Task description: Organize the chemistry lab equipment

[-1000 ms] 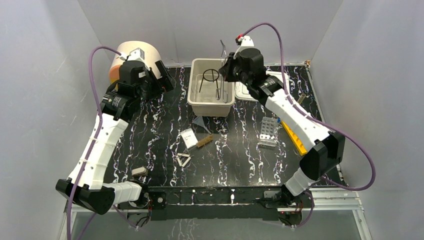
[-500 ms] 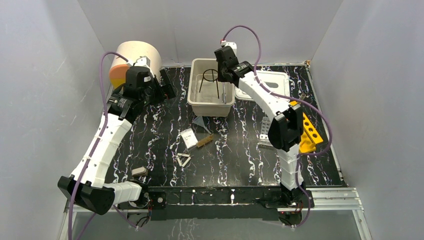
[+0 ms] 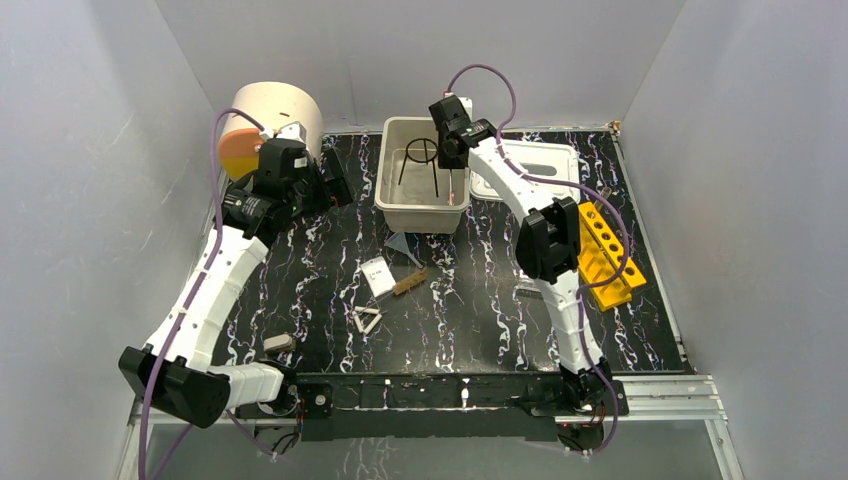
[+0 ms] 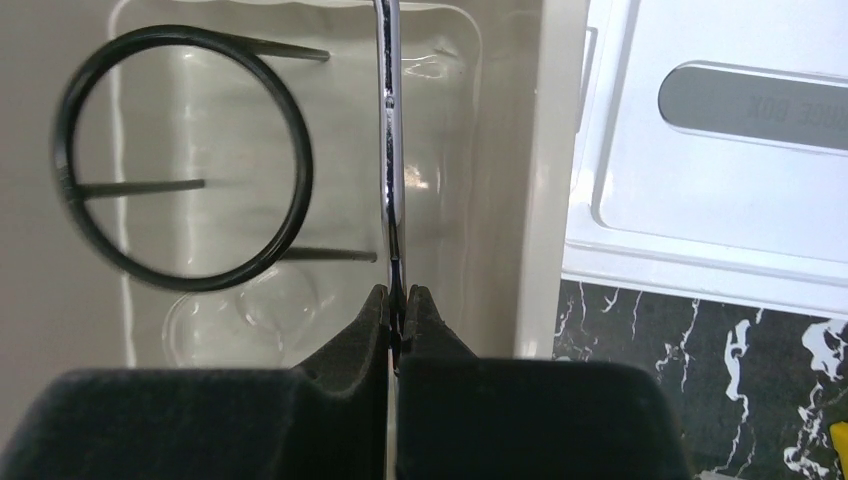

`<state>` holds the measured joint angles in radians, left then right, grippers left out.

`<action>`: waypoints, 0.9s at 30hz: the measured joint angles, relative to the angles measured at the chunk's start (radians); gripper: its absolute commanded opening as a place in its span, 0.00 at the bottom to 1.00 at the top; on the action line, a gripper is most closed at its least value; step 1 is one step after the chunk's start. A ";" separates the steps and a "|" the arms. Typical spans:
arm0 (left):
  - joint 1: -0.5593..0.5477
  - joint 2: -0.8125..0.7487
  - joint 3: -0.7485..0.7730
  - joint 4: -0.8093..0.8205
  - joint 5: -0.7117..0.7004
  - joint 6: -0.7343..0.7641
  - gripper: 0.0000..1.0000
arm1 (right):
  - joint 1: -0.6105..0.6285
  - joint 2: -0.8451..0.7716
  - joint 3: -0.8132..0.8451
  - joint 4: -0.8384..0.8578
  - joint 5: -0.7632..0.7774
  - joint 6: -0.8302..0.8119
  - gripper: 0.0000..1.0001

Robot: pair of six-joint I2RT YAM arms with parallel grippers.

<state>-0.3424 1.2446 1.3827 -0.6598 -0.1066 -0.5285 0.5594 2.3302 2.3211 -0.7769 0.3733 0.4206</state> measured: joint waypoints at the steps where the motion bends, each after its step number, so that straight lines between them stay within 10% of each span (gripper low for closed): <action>1: 0.000 0.003 0.000 0.000 0.000 0.002 0.98 | -0.006 0.018 0.011 -0.008 -0.010 -0.001 0.00; 27: 0.000 0.041 0.000 0.000 -0.017 0.037 0.98 | -0.027 0.188 0.196 -0.088 -0.040 0.006 0.17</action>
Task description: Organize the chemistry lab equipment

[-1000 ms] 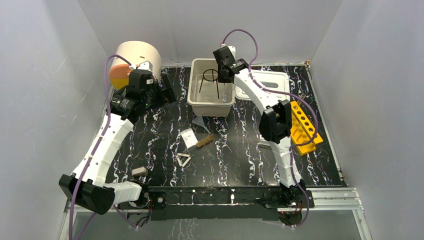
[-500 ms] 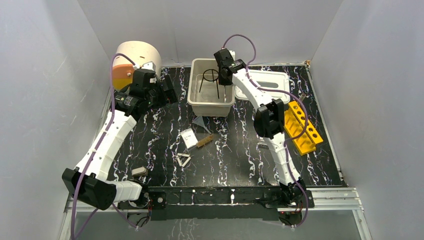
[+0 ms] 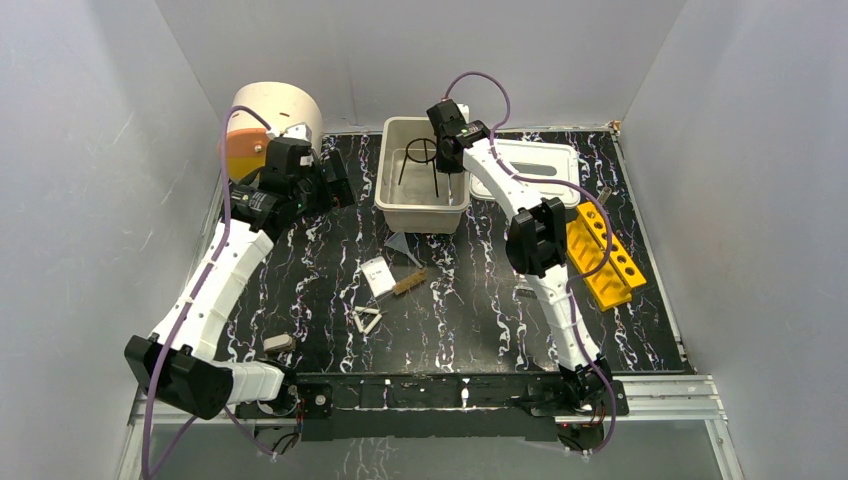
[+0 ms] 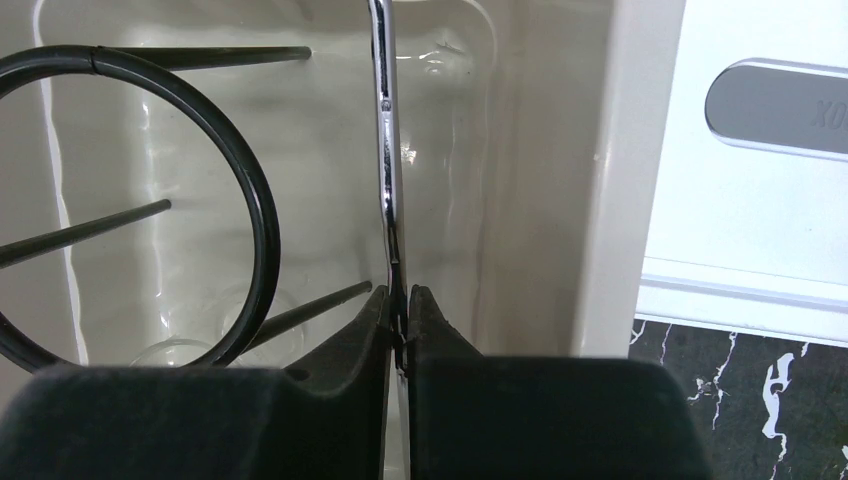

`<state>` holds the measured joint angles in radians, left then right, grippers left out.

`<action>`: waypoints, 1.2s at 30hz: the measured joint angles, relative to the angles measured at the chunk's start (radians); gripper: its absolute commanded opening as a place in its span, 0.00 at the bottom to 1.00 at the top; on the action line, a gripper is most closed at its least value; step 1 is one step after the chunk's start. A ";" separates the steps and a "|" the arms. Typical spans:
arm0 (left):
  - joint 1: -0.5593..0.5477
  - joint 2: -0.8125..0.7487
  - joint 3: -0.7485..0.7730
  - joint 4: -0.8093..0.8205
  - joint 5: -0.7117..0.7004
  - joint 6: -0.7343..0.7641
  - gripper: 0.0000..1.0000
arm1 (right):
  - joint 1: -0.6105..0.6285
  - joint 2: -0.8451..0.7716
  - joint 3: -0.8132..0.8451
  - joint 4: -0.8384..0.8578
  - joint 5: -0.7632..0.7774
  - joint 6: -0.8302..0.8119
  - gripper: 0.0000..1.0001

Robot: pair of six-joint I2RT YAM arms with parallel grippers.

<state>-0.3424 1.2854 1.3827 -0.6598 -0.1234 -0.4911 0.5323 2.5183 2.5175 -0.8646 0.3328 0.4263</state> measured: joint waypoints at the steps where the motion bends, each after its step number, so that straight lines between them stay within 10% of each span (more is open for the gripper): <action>1: 0.000 0.001 0.000 0.000 0.000 0.000 0.98 | 0.000 0.001 0.001 0.000 0.000 0.000 0.20; 22: 0.000 0.019 -0.002 0.000 0.001 0.000 0.98 | 0.000 -0.043 -0.005 0.046 -0.019 -0.024 0.34; 36: 0.000 0.012 -0.120 0.031 0.048 -0.040 0.94 | 0.055 -0.744 -0.697 0.331 -0.212 -0.178 0.58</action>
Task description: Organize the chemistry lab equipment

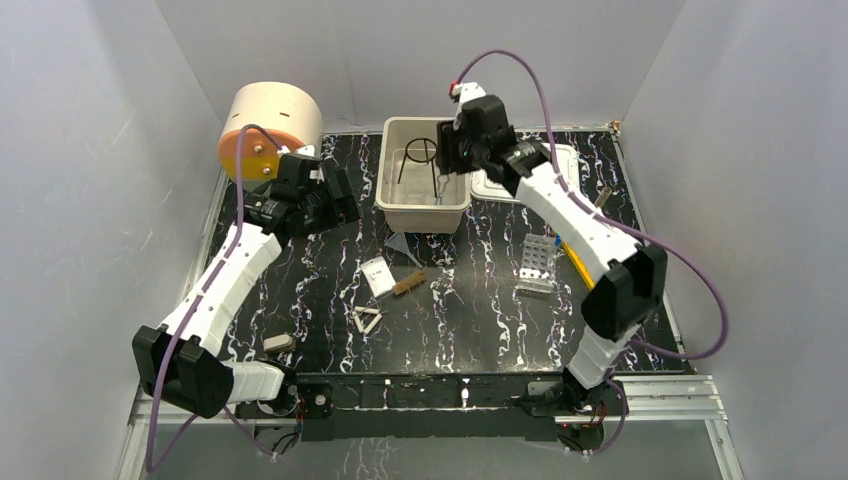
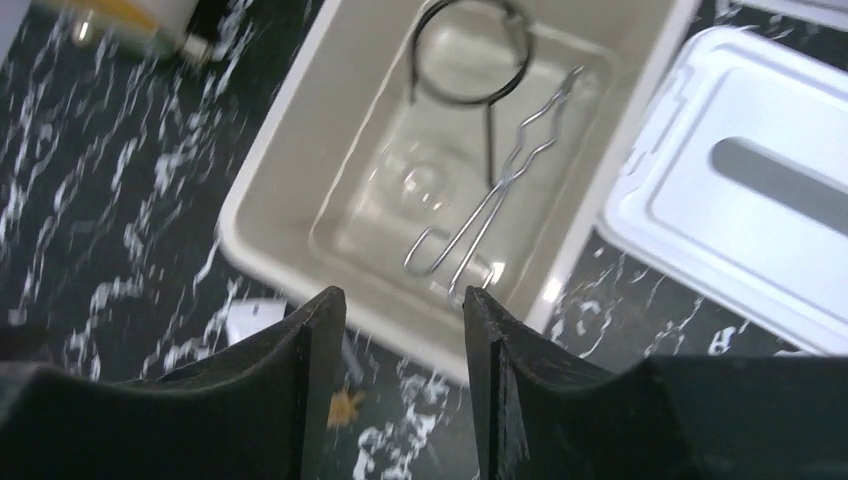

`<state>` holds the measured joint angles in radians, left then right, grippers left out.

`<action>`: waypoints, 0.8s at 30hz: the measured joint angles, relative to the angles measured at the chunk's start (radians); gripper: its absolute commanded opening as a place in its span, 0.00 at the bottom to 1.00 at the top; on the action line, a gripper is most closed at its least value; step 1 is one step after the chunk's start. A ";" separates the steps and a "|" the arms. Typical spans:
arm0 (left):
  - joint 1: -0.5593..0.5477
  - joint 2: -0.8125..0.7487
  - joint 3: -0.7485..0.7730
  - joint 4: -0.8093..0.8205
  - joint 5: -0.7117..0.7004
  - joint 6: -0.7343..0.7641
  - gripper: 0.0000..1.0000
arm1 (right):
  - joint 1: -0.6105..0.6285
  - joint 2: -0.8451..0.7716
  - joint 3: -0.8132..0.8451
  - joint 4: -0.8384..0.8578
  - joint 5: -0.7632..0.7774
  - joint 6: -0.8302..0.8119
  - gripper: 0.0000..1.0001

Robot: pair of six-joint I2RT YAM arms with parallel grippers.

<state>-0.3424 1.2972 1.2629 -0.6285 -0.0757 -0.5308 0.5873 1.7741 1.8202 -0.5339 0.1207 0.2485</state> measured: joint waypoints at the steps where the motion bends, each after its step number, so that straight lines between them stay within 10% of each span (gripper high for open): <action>1: 0.000 -0.003 -0.014 0.004 0.008 -0.006 0.90 | 0.022 -0.038 -0.053 0.016 -0.010 -0.016 0.59; 9: 0.000 -0.025 -0.243 0.111 0.155 0.013 0.53 | 0.257 -0.201 -0.408 0.110 -0.039 0.020 0.60; 24: -0.193 0.111 -0.373 0.178 0.283 0.118 0.59 | 0.226 -0.346 -0.594 0.187 0.062 0.340 0.60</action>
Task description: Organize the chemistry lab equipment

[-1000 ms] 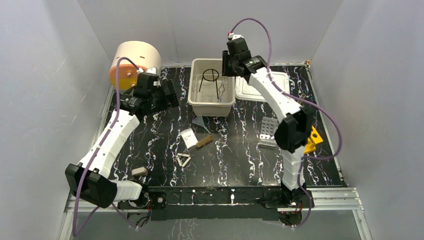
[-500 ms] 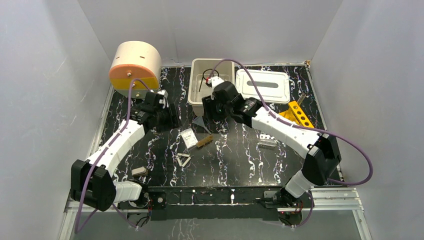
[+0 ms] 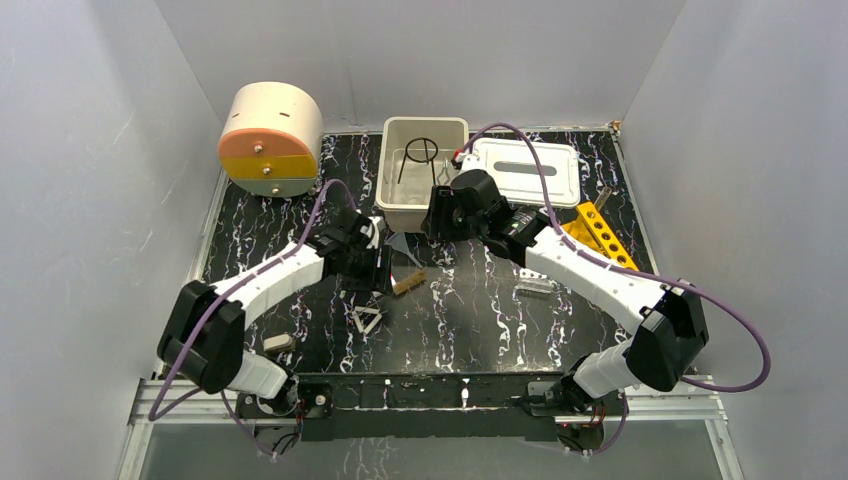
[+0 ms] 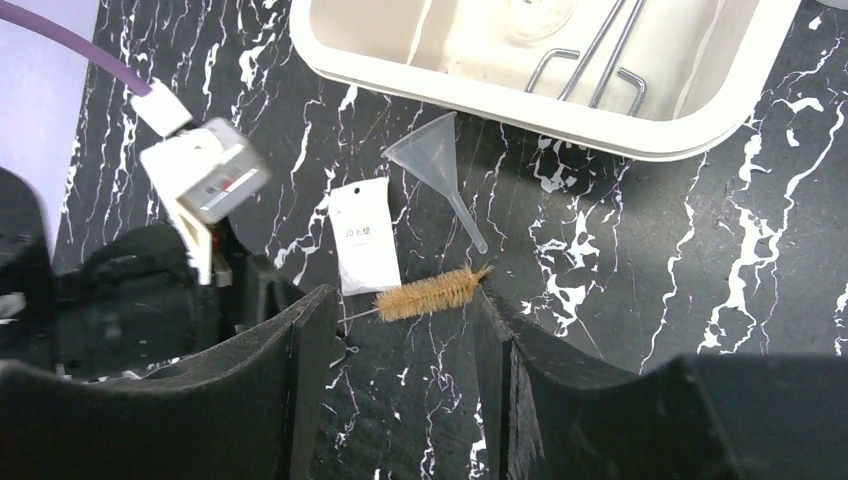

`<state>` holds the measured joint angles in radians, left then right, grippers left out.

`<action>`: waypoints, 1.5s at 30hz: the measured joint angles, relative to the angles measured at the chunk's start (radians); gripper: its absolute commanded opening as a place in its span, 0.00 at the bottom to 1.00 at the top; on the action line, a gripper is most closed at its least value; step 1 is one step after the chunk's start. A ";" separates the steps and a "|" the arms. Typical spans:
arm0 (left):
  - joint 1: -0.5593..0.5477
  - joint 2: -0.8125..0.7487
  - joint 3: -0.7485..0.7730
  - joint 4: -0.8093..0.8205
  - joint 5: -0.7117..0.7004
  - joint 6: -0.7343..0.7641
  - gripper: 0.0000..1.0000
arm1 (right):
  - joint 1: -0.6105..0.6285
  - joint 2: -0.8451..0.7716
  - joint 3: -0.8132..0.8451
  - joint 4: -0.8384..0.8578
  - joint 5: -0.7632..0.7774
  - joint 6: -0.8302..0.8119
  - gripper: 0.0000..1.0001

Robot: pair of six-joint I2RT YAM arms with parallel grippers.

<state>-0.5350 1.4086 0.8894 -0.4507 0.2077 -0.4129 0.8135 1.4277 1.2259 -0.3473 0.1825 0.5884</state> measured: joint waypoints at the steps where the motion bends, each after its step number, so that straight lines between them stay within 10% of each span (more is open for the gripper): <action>1: -0.008 0.016 0.000 0.000 -0.006 0.002 0.61 | 0.000 -0.002 -0.002 0.004 0.003 0.009 0.60; 7: -0.018 0.075 0.000 0.001 -0.036 0.026 0.63 | -0.002 -0.004 -0.027 0.006 0.023 0.032 0.60; 27: -0.097 0.222 0.058 -0.036 -0.114 0.162 0.23 | -0.014 -0.004 -0.031 0.005 0.051 0.044 0.60; 32: -0.124 0.225 0.062 -0.035 -0.140 0.194 0.00 | -0.019 -0.004 -0.031 0.005 0.051 0.044 0.60; 45: -0.172 0.050 0.141 -0.105 0.105 0.278 0.00 | -0.050 -0.084 -0.084 0.010 0.081 0.045 0.64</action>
<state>-0.7074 1.4586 1.0306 -0.5560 0.3122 -0.1352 0.7639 1.3434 1.1416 -0.3378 0.2634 0.6338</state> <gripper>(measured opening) 0.013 0.610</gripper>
